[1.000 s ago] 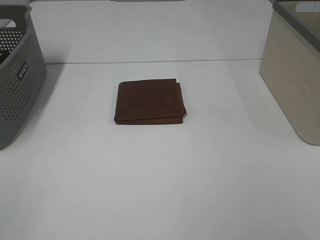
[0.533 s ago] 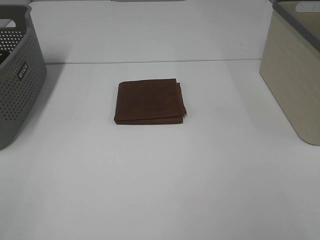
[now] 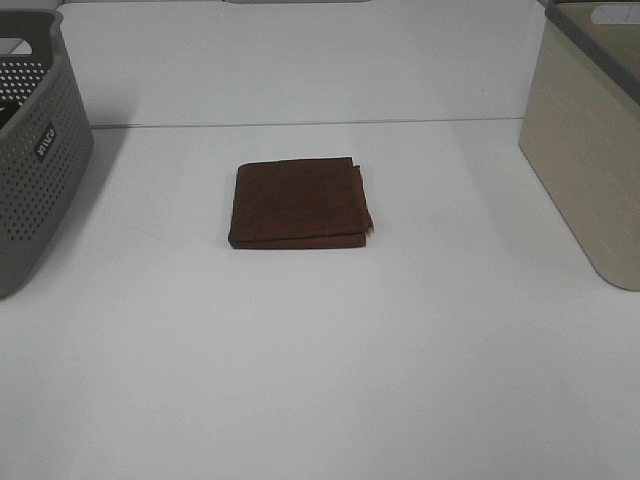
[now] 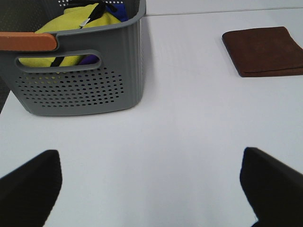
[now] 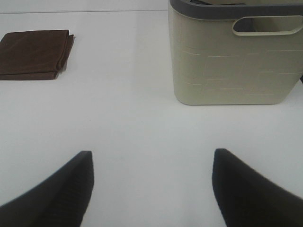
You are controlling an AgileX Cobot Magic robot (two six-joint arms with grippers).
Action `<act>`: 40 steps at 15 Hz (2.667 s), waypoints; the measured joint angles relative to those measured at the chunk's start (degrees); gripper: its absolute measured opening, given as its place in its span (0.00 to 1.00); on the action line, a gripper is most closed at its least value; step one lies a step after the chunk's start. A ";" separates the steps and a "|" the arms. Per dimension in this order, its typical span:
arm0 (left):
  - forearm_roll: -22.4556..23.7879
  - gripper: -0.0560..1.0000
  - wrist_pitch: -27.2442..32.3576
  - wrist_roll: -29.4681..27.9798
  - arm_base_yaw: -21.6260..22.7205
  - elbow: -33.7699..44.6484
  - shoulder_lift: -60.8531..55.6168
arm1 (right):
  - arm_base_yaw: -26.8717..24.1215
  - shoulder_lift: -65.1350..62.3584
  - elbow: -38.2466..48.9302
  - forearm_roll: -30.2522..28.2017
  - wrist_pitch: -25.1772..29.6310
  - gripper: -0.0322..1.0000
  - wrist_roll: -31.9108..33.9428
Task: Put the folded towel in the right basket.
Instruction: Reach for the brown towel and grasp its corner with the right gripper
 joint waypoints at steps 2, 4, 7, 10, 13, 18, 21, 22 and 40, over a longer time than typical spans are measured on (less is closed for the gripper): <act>0.00 0.97 0.00 0.00 0.00 0.00 0.00 | 0.00 0.52 -0.06 0.00 -0.29 0.68 0.00; 0.00 0.97 0.00 0.00 0.00 0.00 0.00 | 0.00 5.04 -1.38 0.00 -3.55 0.68 0.00; 0.00 0.97 0.00 0.00 0.00 0.00 0.00 | 0.00 17.70 -6.42 0.00 -10.37 0.68 0.00; 0.00 0.97 0.00 0.00 0.00 0.00 0.00 | 0.00 36.38 -15.53 0.29 -13.58 0.68 -0.63; 0.00 0.97 0.00 0.00 0.00 0.00 0.00 | 0.00 56.32 -29.22 1.89 -13.52 0.68 -3.04; 0.00 0.97 0.00 0.00 0.00 0.00 0.00 | 0.00 79.24 -50.19 6.02 -9.80 0.68 -6.36; 0.00 0.97 0.00 0.00 0.00 0.00 0.00 | 0.17 91.85 -61.99 9.28 -6.76 0.68 -7.79; 0.00 0.97 0.00 0.00 0.00 0.00 0.00 | 0.97 95.68 -65.37 9.80 -5.16 0.68 -8.82; 0.00 0.97 0.00 0.00 0.00 0.00 0.00 | 9.17 145.70 -93.62 35.24 4.76 0.68 -13.29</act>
